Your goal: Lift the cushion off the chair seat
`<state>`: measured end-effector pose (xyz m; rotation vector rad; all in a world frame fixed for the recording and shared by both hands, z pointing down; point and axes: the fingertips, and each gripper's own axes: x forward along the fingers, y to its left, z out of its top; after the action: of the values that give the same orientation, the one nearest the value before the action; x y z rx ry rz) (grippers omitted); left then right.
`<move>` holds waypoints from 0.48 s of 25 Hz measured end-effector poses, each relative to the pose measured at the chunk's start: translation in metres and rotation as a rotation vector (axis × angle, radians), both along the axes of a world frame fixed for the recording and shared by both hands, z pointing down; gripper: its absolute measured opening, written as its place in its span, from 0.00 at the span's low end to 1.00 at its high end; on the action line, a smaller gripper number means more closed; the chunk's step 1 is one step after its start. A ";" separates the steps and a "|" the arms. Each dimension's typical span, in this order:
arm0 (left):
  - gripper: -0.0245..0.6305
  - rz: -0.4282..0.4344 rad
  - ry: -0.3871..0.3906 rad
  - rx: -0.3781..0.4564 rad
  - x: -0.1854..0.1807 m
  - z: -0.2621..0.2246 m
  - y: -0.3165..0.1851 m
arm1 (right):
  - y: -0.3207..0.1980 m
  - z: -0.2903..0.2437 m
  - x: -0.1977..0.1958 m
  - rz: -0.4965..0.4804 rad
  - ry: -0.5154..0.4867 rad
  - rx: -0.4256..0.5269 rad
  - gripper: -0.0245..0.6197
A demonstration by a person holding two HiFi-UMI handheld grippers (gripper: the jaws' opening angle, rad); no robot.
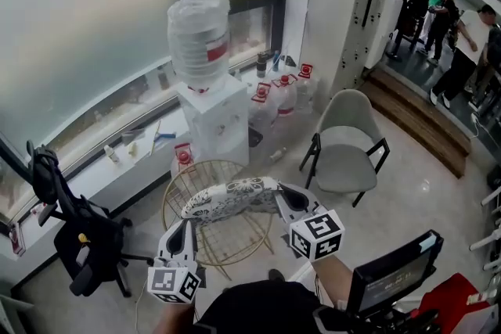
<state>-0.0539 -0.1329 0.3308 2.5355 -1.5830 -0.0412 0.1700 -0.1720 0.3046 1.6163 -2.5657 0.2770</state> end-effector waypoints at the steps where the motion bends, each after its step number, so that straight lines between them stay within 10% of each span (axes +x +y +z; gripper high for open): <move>1: 0.04 -0.001 0.000 0.003 0.002 -0.002 0.001 | 0.001 -0.003 0.003 0.004 -0.001 0.008 0.07; 12: 0.04 -0.015 -0.014 0.016 0.012 -0.011 -0.001 | -0.010 -0.012 0.012 -0.001 -0.029 0.044 0.07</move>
<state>-0.0423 -0.1342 0.3196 2.5407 -1.6136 -0.0382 0.1825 -0.1818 0.2930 1.6378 -2.6118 0.2483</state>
